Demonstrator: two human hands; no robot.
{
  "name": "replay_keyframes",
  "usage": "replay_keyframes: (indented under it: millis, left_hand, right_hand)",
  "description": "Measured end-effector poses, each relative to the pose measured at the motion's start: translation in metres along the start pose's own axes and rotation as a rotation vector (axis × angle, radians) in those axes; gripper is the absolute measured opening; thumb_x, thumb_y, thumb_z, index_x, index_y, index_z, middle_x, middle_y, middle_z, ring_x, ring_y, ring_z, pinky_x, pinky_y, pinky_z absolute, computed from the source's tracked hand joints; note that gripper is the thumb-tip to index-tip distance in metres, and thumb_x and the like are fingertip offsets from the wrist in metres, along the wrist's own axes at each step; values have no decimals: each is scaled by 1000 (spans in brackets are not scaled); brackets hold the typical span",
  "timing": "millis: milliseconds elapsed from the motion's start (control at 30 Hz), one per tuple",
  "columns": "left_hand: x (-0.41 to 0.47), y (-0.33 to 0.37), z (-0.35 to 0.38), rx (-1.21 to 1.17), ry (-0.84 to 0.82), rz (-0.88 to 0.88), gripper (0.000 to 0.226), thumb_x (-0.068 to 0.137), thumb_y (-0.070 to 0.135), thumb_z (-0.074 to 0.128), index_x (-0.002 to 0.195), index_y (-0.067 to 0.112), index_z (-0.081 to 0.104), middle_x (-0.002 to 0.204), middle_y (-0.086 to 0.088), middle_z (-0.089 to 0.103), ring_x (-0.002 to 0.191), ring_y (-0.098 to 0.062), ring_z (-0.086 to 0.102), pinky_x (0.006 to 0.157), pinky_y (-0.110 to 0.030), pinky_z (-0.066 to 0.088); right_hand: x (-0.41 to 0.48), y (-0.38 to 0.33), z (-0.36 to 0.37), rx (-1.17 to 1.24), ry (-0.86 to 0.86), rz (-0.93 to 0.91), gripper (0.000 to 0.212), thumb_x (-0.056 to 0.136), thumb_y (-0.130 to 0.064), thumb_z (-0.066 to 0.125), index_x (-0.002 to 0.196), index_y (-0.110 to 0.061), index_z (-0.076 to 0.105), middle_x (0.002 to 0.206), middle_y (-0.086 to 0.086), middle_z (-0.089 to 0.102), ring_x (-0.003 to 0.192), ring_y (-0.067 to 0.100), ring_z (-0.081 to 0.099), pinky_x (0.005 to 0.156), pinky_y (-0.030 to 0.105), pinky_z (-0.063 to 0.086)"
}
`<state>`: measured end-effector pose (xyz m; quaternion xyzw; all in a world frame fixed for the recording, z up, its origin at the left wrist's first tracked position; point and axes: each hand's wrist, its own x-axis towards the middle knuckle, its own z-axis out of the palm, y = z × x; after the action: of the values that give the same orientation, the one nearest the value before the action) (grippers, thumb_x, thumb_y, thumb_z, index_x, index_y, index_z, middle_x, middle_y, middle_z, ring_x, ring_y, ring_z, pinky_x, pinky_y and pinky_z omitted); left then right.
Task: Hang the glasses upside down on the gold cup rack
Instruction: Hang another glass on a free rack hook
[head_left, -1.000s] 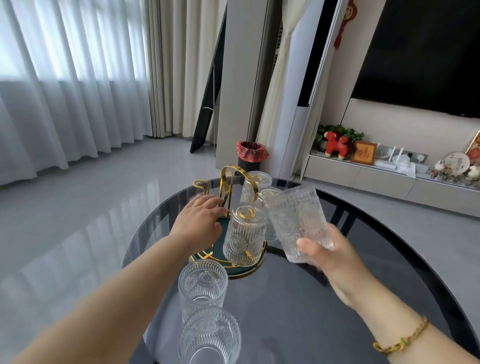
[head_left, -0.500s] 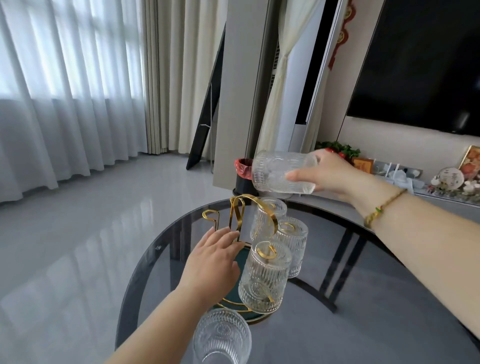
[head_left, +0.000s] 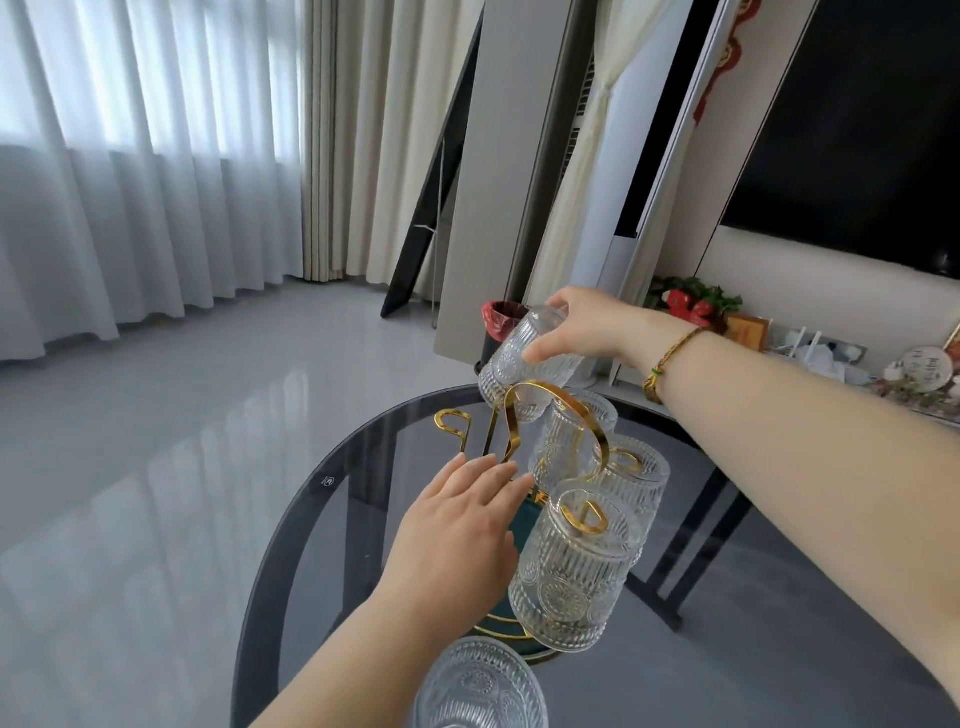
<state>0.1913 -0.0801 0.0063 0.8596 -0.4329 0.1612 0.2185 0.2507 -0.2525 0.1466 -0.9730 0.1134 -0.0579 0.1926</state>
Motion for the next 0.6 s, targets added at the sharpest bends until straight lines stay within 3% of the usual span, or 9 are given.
replay_keyframes:
  millis: [67,100,167,233,467,600]
  left_hand:
    - [0,2,-5,11,25,-2,51,86,24,48,134,27,30,144,7,37,136,-11,25,101,-30,-22]
    - [-2,4,-8,33,28,4,53,77,25,61,127,26,43,134,6,51,128,-12,41,106,-37,-7]
    - [-3,6,-11,67,56,37,56,52,28,80,105,26,63,106,9,70,102,-10,63,98,-34,29]
    - [-3,6,-8,59,74,60,56,43,30,82,97,27,67,97,12,72,93,-7,66,89,-30,44]
    - [-1,5,-6,86,50,76,55,43,32,80,96,29,67,96,17,72,93,-3,65,85,-31,50]
    - [-2,5,-7,90,43,68,55,43,30,80,97,29,67,97,16,72,93,-4,65,85,-32,51]
  right_hand:
    - [5,0,9,-29,-55,-25,78,67,-33,72,130,-12,32,138,10,39,123,27,38,86,31,34]
    - [7,1,14,-53,-83,-36,78,67,-34,72,130,-13,32,138,9,39,124,27,38,90,32,35]
    - [11,2,23,-103,-133,-56,77,68,-33,71,131,-13,32,138,9,39,124,27,38,96,34,36]
    - [14,3,31,-125,-172,-69,78,67,-27,73,132,-12,31,139,11,39,125,26,38,95,33,37]
    - [20,6,50,-153,-271,-71,79,68,-16,73,133,-12,28,141,13,35,126,28,37,97,34,37]
    - [20,7,58,-148,-305,-74,82,69,-21,72,135,-11,24,142,12,33,128,26,34,101,31,32]
